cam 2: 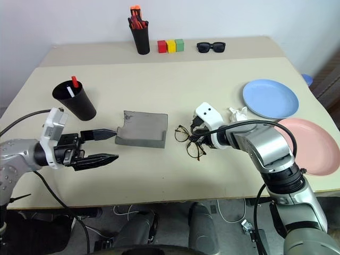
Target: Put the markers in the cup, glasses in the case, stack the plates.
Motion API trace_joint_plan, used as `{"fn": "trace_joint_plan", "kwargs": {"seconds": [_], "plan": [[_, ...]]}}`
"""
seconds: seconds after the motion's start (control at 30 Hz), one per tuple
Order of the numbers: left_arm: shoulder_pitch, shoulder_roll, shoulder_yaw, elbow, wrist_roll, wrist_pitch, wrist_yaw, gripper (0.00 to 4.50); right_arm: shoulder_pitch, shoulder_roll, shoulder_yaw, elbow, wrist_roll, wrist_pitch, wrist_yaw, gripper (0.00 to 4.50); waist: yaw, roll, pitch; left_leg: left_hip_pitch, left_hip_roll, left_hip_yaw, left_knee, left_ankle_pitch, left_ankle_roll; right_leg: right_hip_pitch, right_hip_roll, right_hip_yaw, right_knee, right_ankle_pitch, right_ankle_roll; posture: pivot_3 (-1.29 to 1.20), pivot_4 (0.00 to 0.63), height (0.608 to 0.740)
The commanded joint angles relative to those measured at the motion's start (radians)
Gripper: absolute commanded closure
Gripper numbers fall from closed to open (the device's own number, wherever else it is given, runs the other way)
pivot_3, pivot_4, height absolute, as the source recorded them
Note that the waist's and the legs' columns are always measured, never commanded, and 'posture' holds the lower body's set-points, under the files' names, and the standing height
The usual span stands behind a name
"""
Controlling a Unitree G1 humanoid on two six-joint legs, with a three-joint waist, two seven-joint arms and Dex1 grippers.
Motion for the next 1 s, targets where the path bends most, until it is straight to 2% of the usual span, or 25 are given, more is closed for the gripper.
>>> {"fn": "trace_joint_plan", "kwargs": {"seconds": [0.03, 0.2, 0.33, 0.53, 0.67, 0.8, 1.0], "plan": [[-0.023, 0.006, 0.009, -0.04, -0.031, -0.009, 0.034, 0.0, -0.008, 0.006, 0.008, 0.012, 0.004, 0.001, -0.014, 3.36, 0.0, 0.0, 0.0, 0.0, 0.0, 0.0, 0.0, 0.0, 0.0, 0.0, 0.0, 0.0, 0.0, 0.0, 0.0, 0.0, 0.15, 0.74], [-0.052, 0.01, -0.004, -0.045, -0.047, -0.001, 0.065, 0.0, -0.003, 0.012, 0.023, 0.033, 0.006, -0.006, -0.025, 3.36, 0.0, 0.0, 0.0, 0.0, 0.0, 0.0, 0.0, 0.0, 0.0, 0.0, 0.0, 0.0, 0.0, 0.0, 0.0, 0.0, 0.15, 0.74], [-0.047, 0.01, -0.01, -0.048, -0.051, -0.009, 0.078, 0.0, -0.009, 0.019, 0.027, 0.048, 0.005, -0.011, -0.03, 4.46, 0.0, 0.0, 0.0, 0.0, 0.0, 0.0, 0.0, 0.0, 0.0, 0.0, 0.0, 0.0, 0.0, 0.0, 0.0, 0.0, 0.15, 0.74], [-0.044, 0.012, -0.01, -0.046, -0.054, -0.014, 0.088, 0.0, -0.049, -0.002, 0.031, 0.048, -0.003, -0.028, -0.024, 4.46, 0.0, 0.0, 0.0, 0.0, 0.0, 0.001, 0.0, 0.0, 0.0, 0.0, 0.0, 0.0, 0.0, 0.0, 0.0, 0.0, 0.15, 0.74], [-0.021, 0.015, 0.013, -0.046, -0.061, -0.018, 0.09, 0.0, -0.167, 0.027, -0.005, 0.073, -0.006, -0.049, -0.04, 4.46, -0.005, 0.001, 0.0, 0.0, 0.0, 0.001, 0.0, 0.0, 0.0, 0.0, 0.0, 0.0, 0.0, 0.0, 0.0, 0.0, 0.15, 0.74], [-0.007, 0.013, 0.04, -0.037, -0.073, -0.023, 0.098, 0.0, -0.281, 0.128, -0.013, 0.13, -0.002, -0.092, -0.07, 4.46, -0.007, 0.001, 0.0, 0.0, 0.001, 0.001, -0.001, 0.0, 0.0, -0.001, 0.002, 0.001, 0.0, 0.0, 0.0, 0.0, 0.15, 0.74], [0.015, 0.013, 0.058, -0.024, -0.052, -0.056, 0.1, 0.0, -0.311, 0.358, 0.004, 0.224, -0.021, -0.198, -0.151, 4.46, -0.004, 0.001, 0.0, 0.0, 0.002, 0.001, -0.001, 0.0, 0.0, -0.001, 0.002, 0.001, -0.001, 0.0, -0.001, 0.0, 0.15, 0.74]]}}
